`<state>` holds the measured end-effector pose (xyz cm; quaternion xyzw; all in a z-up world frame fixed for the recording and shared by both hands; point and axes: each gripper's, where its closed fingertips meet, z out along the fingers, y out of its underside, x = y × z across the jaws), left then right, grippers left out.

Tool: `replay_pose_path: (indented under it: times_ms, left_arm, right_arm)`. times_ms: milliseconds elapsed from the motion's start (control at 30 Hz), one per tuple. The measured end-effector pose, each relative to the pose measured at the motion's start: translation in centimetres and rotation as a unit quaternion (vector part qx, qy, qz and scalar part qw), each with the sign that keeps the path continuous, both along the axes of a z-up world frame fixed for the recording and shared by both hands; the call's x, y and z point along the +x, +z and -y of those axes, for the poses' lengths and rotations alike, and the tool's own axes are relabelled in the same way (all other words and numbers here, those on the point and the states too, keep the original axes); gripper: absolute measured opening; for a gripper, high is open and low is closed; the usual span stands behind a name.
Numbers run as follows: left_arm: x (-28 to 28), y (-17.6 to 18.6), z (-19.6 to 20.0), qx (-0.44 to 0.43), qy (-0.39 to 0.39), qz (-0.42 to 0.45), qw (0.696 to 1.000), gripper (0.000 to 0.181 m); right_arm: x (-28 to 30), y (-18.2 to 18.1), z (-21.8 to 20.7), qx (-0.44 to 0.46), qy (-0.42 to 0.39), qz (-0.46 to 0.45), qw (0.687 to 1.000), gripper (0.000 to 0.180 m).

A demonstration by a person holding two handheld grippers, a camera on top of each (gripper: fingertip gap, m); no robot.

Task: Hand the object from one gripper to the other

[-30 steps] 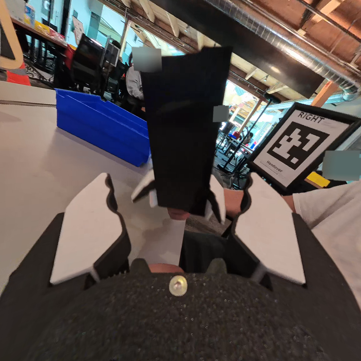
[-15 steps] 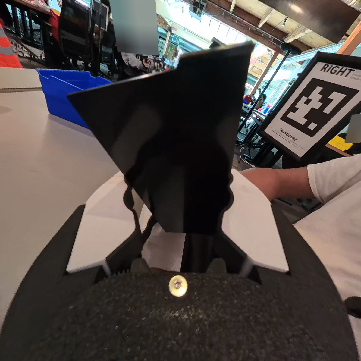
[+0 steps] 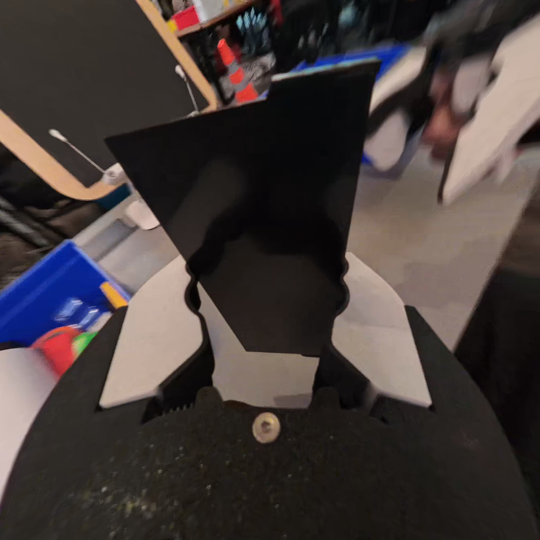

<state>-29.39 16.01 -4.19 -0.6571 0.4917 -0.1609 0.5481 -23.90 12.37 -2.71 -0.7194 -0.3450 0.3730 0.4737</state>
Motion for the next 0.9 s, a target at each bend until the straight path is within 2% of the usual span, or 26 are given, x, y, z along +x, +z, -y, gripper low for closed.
replay_pose_path:
  times_ms: [67, 167, 300, 433, 467, 500, 667, 900]
  left_arm:
    - [-0.1, -1.0, -0.6, 0.071, 0.043, -0.088, 0.993, 0.09]
    - [-0.4, -2.3, -1.3, 0.163, 0.097, -0.207, 0.96, 0.091]
    - [-0.3, -3.6, -1.6, 0.227, 0.125, -0.29, 0.921, 0.091]
    - [0.2, -4.6, -1.4, 0.284, 0.128, -0.35, 0.883, 0.091]
    - [0.3, -4.9, -1.3, 0.285, 0.127, -0.354, 0.882, 0.091]
    - [0.3, -5.2, -1.3, 0.281, 0.128, -0.358, 0.881, 0.091]
    - [0.4, -6.3, -1.4, 0.254, 0.125, -0.352, 0.892, 0.091]
    - [1.7, -7.1, 0.1, 0.222, 0.072, -0.321, 0.918, 0.092]
  right_arm:
    - [0.7, 1.6, -0.3, 0.009, -0.037, 0.011, 0.999, 0.083]
    - [0.1, 3.0, 0.3, 0.008, -0.048, 0.003, 0.999, 0.072]
    - [-1.0, 0.9, 0.5, -0.002, -0.048, 0.06, 0.997, 0.06]
    - [-1.4, -2.0, -0.7, -0.016, -0.078, 0.096, 0.992, 0.027]
    - [-1.6, -2.6, -0.8, -0.024, -0.075, 0.093, 0.993, 0.022]
    - [-1.9, -3.0, -0.6, -0.038, -0.065, 0.085, 0.994, 0.006]
    - [-2.3, -3.6, -0.5, -0.073, -0.037, 0.042, 0.996, 0.001]
    - [-1.1, -3.8, 0.2, -0.089, -0.017, 0.066, 0.994, 0.001]
